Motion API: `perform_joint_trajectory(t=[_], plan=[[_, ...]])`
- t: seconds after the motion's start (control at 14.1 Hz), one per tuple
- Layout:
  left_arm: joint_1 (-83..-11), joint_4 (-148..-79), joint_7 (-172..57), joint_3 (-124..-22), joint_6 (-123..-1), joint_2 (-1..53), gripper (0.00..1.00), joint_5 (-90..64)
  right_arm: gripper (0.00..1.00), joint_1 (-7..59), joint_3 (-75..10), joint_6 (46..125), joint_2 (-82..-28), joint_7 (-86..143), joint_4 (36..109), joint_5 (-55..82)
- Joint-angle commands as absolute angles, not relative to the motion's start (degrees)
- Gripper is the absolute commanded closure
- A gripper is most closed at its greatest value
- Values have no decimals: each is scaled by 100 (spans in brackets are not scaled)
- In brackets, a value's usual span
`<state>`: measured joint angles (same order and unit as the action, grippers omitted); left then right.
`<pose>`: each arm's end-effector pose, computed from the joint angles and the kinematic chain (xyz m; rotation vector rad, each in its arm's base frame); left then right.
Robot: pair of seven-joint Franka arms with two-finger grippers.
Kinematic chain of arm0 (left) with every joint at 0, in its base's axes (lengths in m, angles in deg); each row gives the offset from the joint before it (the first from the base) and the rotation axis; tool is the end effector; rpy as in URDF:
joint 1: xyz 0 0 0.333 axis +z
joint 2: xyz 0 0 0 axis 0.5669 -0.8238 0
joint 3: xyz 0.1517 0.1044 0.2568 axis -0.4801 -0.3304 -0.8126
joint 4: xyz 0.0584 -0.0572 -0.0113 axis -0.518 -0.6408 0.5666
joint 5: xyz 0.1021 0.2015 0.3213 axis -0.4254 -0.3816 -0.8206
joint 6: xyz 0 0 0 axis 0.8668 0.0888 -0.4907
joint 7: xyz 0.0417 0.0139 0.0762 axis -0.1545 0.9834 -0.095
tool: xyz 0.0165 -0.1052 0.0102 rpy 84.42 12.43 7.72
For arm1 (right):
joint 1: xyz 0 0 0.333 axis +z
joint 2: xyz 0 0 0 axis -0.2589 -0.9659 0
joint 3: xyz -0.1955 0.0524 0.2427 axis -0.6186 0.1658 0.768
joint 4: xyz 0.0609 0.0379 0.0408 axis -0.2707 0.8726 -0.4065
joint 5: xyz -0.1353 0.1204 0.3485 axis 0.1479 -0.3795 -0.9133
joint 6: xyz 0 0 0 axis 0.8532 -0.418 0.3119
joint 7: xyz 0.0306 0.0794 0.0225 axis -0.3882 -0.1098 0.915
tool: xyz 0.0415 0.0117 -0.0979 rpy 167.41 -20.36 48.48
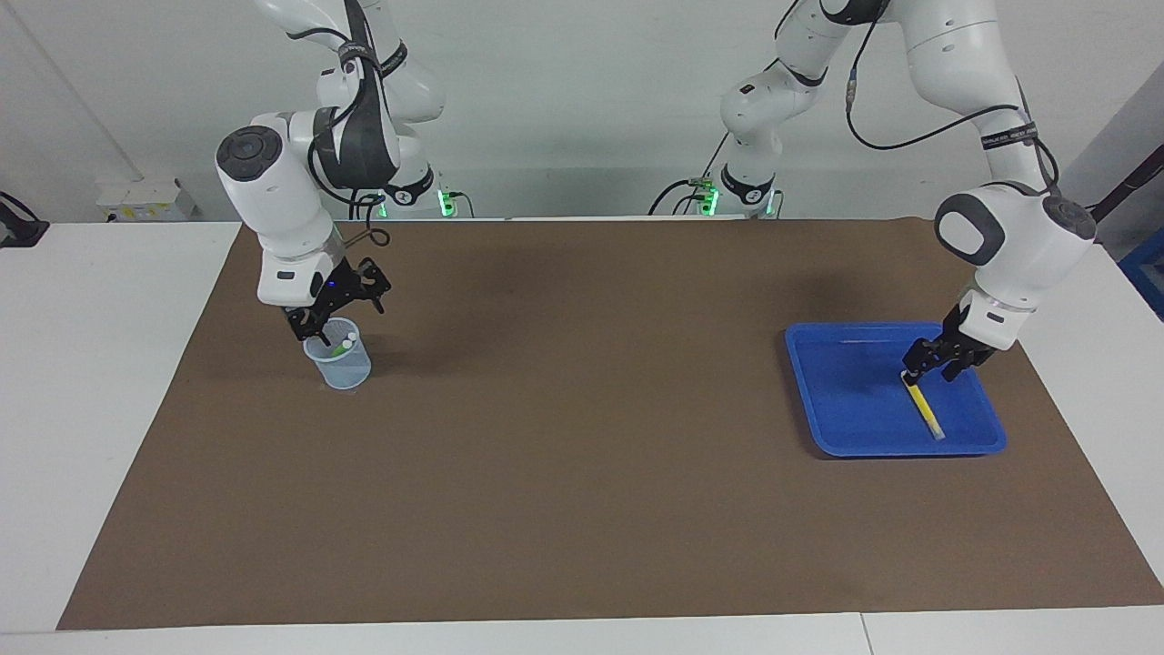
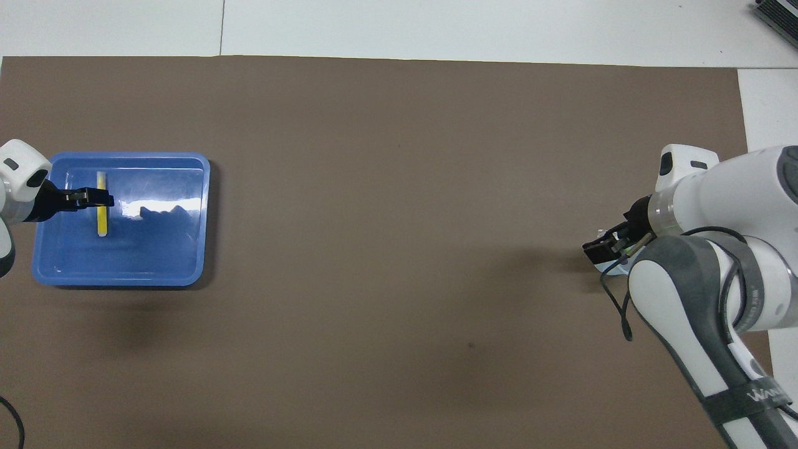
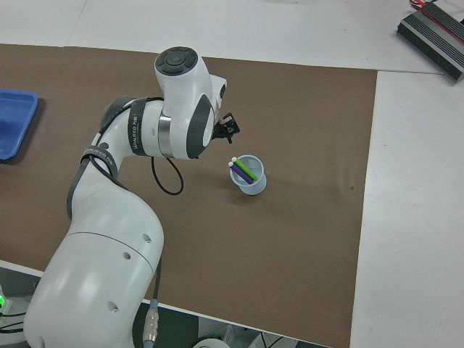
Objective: Transfer and insert pens with both arms
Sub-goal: 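Grasp the yellow pen with the left gripper while the right gripper withdraws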
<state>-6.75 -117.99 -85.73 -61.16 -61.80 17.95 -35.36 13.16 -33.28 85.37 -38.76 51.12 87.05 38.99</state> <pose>0.6017 0.1402 0.3281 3.0465 0.0755 0.2362 0.5419 0.0453 0.4417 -2.9446 -0.8729 -0.0220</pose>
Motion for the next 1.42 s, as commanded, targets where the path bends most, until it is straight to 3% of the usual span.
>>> perform_joint_trajectory(t=[0.0,0.28,0.57,0.78,0.92,1.13,1.35], plan=[[-641,-11621,-8623,-6081,-6401,1526,19,-3785,0,1255,-3158,8570,-3877,4580,8653,3549],[-667,-11629,-8623,-6081,-6674,1306,23,-3785,0,1255,-3105,8561,-3877,3798,8653,3012],[-711,-11638,-8623,-6081,-6674,1262,36,-3803,0,1263,-2955,8561,-3877,3252,8653,2792],[-711,-11629,-8623,-6081,-6665,1235,60,-3803,0,1255,-2841,8561,-3868,2900,8653,2748],[-694,-11620,-8623,-6081,-6674,1236,66,-4065,0,1263,-2823,8561,-3868,2759,8653,2748],[-685,-11620,-8623,-6081,-6683,1236,100,-4234,0,1263,-2735,8570,-3860,2487,8653,2529],[-693,-11612,-8544,-6072,-6631,1236,100,-4208,0,1263,-2657,8587,-3860,2276,8653,2502]])
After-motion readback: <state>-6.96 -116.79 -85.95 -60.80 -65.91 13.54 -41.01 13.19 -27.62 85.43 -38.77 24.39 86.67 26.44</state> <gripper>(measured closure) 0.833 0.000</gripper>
